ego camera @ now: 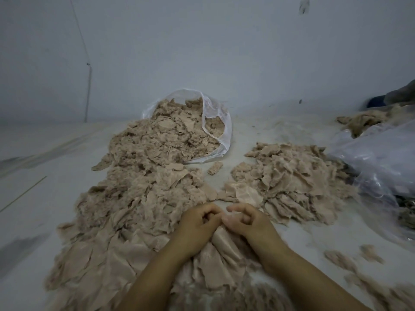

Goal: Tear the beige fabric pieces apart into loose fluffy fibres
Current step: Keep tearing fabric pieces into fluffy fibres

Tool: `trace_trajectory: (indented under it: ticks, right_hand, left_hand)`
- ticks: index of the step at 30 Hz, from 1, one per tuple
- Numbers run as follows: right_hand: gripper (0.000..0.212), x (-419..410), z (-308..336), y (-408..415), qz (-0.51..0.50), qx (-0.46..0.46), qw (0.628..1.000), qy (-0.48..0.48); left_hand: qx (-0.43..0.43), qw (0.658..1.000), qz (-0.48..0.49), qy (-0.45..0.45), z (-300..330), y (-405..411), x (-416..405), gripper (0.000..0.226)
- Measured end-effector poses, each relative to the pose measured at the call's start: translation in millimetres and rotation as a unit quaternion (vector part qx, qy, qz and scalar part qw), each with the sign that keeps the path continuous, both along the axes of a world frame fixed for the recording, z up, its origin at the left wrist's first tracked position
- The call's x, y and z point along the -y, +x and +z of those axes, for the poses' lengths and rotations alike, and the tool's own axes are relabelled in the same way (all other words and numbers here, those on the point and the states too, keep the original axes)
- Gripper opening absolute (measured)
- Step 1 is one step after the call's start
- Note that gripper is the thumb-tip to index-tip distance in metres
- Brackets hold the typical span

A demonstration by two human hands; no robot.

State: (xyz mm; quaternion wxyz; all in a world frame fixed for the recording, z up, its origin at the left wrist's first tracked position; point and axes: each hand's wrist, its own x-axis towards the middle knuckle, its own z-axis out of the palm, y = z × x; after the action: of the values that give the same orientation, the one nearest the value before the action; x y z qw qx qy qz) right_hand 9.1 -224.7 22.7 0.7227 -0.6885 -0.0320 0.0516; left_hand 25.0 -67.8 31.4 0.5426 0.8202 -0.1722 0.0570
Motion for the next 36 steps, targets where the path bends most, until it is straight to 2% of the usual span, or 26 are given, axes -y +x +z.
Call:
trace_trajectory:
  ticks: [2,5,8,12,15,19,23,25,27,29,31,32,34,36]
  right_hand:
    - [0.009,-2,-2,1,-0.05,0.022,0.998,-0.029]
    - [0.016,-1,-3,4,-0.105,0.051,0.993,-0.03]
    - [0.016,-2,-2,2,-0.087,0.075,0.993,-0.033]
    - [0.014,3,-1,5,-0.105,0.111,0.987,-0.055]
    - [0.018,14,1,6,-0.117,0.091,0.988,-0.034]
    - [0.03,21,5,1,-0.016,0.041,0.998,-0.035]
    - [0.016,28,12,-1,0.085,0.046,0.992,-0.083]
    - [0.022,33,12,-1,0.124,0.049,0.985,-0.111]
    - [0.035,32,12,-2,0.101,0.07,0.979,-0.162]
    - [0.046,28,10,-2,0.036,0.112,0.971,-0.206]
    - [0.048,20,7,-4,0.025,0.134,0.967,-0.216]
    - [0.043,15,4,-5,0.038,0.152,0.962,-0.222]
    - [0.015,6,2,-6,0.015,0.185,0.956,-0.228]
    - [0.019,6,2,-2,-0.047,0.162,0.972,-0.167]
  left_hand:
    - [0.004,1.0,0.019,0.01,-3,1,0,0.018]
    - [0.003,0.998,0.006,0.055,-5,2,-2,0.021]
    - [0.009,0.996,-0.031,0.089,-6,1,0,0.025]
    - [0.006,0.999,-0.015,0.029,-2,3,-5,0.029]
    - [0.006,1.0,0.001,-0.005,0,4,-13,0.025]
    - [-0.011,0.999,0.003,-0.041,-1,4,-16,0.026]
    - [-0.037,0.992,0.04,-0.115,1,4,-20,0.028]
    - [-0.042,0.986,0.064,-0.148,3,5,-26,0.028]
    - [-0.032,0.99,0.052,-0.125,2,5,-29,0.031]
    - [-0.021,0.997,0.004,-0.081,-1,1,-23,0.039]
    - [-0.009,0.998,-0.039,-0.054,-3,-4,-16,0.052]
    - [-0.005,0.997,-0.05,-0.051,-3,-5,-13,0.057]
    - [-0.001,0.997,-0.053,-0.053,-2,-4,-12,0.059]
    - [0.004,0.998,-0.037,-0.044,-2,-1,-14,0.05]
